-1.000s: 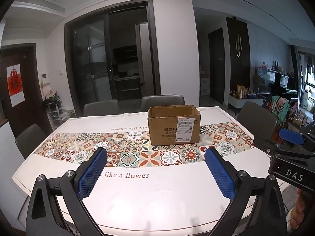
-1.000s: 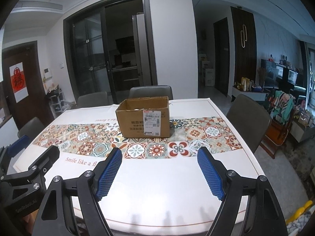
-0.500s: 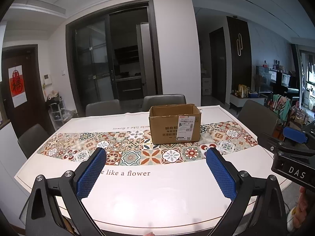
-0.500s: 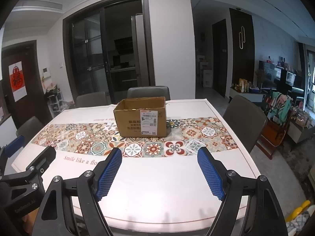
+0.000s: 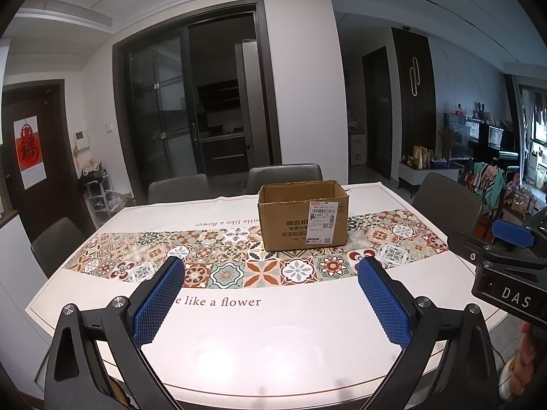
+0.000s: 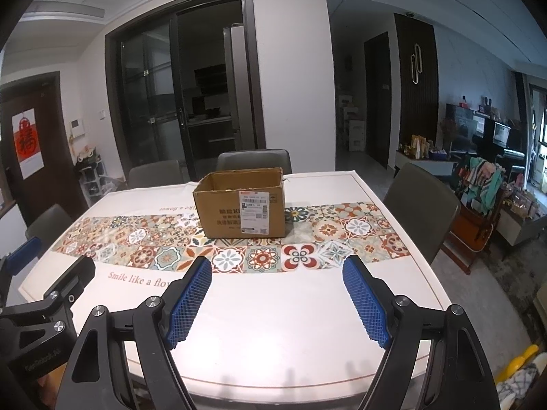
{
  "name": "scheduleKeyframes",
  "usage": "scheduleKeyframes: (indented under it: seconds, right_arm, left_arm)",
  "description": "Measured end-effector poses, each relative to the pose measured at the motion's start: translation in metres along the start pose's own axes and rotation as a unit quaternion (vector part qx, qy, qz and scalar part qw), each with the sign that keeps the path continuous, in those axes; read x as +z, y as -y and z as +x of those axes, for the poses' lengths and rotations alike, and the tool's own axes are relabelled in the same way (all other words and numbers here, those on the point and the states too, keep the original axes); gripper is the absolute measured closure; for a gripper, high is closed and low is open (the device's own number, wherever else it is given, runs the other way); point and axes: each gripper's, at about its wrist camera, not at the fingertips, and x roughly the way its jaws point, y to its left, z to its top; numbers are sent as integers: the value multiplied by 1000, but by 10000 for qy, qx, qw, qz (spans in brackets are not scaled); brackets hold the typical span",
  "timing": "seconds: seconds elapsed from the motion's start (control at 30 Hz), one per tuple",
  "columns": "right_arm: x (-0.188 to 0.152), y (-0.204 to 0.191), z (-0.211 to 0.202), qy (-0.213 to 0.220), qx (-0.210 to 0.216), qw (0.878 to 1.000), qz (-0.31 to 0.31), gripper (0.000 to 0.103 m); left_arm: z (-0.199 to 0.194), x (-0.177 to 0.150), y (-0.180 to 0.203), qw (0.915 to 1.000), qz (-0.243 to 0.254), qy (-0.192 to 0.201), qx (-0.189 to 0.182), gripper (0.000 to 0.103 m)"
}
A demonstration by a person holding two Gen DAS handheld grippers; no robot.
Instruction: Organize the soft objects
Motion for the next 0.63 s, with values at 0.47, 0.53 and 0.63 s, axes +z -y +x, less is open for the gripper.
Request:
scheduleKeyframes:
  seconds: [0.47, 0.53, 0.63]
  right_arm:
    - [0, 1, 3, -33, 7, 10000, -5, 23]
    - [-1, 1, 4, -41, 16, 10000, 0, 23]
    - [-1, 1, 5, -43, 9, 10000, -1, 23]
  left_arm:
    - [4, -2, -1, 10000, 8, -48, 19, 0]
    - [6, -2, -1, 10000, 19, -46, 22, 0]
    - [6, -2, -2, 10000, 16, -48, 20, 0]
